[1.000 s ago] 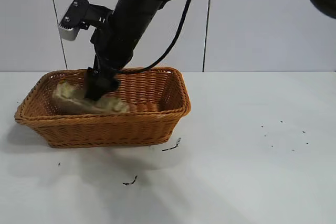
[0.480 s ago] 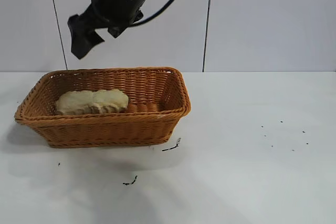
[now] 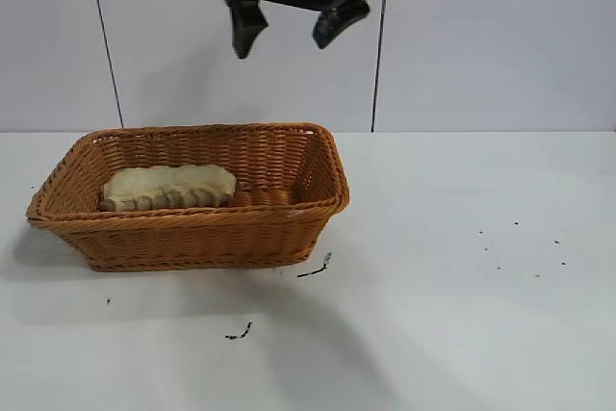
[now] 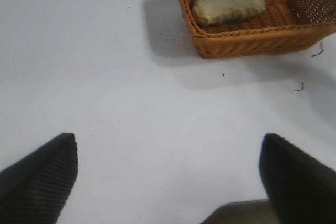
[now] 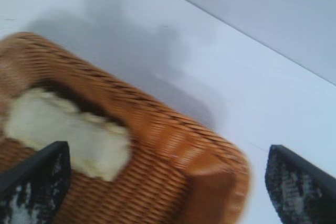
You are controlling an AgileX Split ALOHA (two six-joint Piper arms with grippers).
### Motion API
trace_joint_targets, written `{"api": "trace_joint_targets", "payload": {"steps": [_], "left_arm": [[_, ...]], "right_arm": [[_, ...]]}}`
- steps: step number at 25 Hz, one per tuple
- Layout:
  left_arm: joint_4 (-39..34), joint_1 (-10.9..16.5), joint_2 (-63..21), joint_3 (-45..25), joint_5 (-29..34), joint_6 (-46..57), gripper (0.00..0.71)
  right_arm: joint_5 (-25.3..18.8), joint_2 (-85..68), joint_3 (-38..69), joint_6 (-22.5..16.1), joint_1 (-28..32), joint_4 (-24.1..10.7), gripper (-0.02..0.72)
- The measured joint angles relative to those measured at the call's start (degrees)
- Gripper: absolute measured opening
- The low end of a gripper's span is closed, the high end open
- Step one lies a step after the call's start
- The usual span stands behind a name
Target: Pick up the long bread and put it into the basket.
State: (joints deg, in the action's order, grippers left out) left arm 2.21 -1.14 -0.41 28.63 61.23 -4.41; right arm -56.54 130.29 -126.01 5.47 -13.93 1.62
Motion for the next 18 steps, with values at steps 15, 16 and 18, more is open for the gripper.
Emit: {"api": "trace_joint_targets", "payload": {"steps": [15, 16, 18], "left_arm": [[0.0, 0.0, 0.0, 0.0, 0.0, 0.0, 0.692], [0.0, 0.0, 0.0, 0.0, 0.0, 0.0, 0.692], [0.0, 0.0, 0.0, 0.0, 0.0, 0.0, 0.692]], "right_arm": [[-11.9, -3.2, 0.0, 0.1, 11.0, -0.4, 0.689], [-12.5, -3.7, 0.0, 0.1, 11.0, -0.4, 0.689], [-13.0, -4.8, 0.5, -0.3, 11.0, -0.5, 0.689]]}}
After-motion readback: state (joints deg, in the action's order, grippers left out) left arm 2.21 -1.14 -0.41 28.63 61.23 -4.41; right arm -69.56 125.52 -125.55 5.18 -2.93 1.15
